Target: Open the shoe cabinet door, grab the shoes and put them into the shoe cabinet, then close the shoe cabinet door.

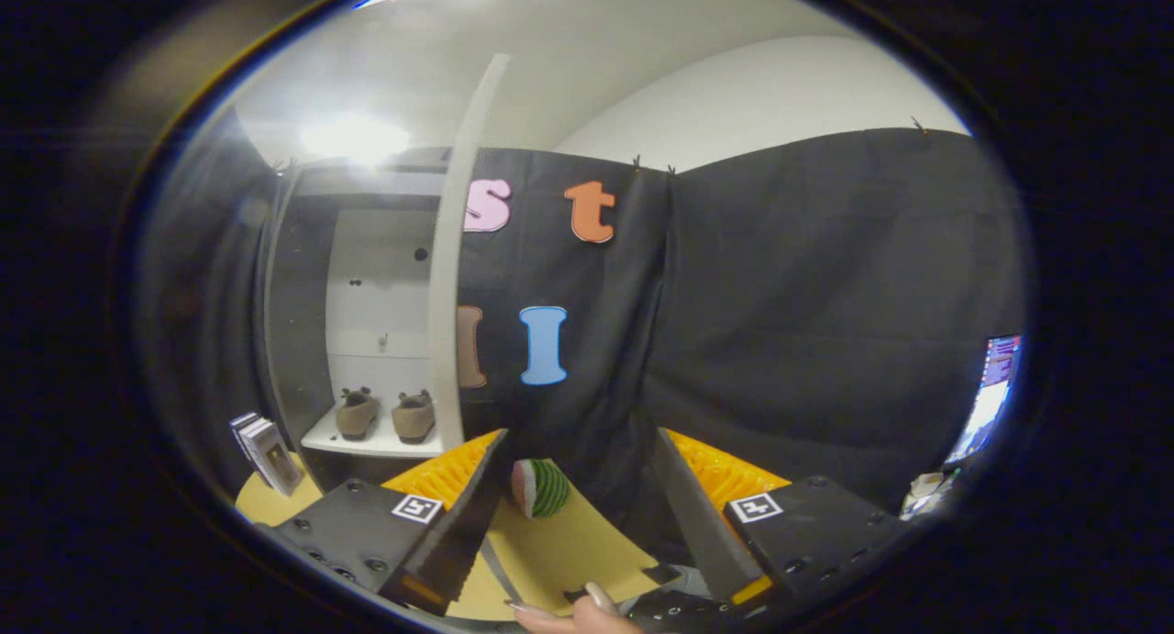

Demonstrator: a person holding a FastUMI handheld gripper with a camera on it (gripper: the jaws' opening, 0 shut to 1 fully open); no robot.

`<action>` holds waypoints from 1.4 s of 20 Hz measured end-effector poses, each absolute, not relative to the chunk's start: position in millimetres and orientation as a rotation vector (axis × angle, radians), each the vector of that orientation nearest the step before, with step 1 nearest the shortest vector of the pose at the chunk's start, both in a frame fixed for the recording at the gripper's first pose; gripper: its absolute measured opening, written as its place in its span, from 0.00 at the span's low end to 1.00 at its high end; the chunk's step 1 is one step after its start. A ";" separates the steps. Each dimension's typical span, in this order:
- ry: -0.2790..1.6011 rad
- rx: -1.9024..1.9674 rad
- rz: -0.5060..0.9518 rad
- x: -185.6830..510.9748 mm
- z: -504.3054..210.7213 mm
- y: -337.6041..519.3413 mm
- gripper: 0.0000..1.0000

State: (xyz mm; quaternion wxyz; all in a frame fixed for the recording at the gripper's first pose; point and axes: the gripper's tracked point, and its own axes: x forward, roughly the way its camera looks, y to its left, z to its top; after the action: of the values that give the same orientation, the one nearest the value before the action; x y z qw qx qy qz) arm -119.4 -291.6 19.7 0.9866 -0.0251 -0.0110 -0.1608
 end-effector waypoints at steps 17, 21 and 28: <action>-0.005 0.051 0.121 -6.0 7.9 -282.7 0.95; -0.001 0.102 0.114 -8.7 5.3 -275.6 0.94; -0.010 0.114 0.094 -23.0 4.0 -229.2 0.94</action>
State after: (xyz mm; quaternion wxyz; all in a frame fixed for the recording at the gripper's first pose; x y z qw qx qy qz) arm -23.0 -229.2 4.0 0.9973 0.0571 -0.0051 0.0470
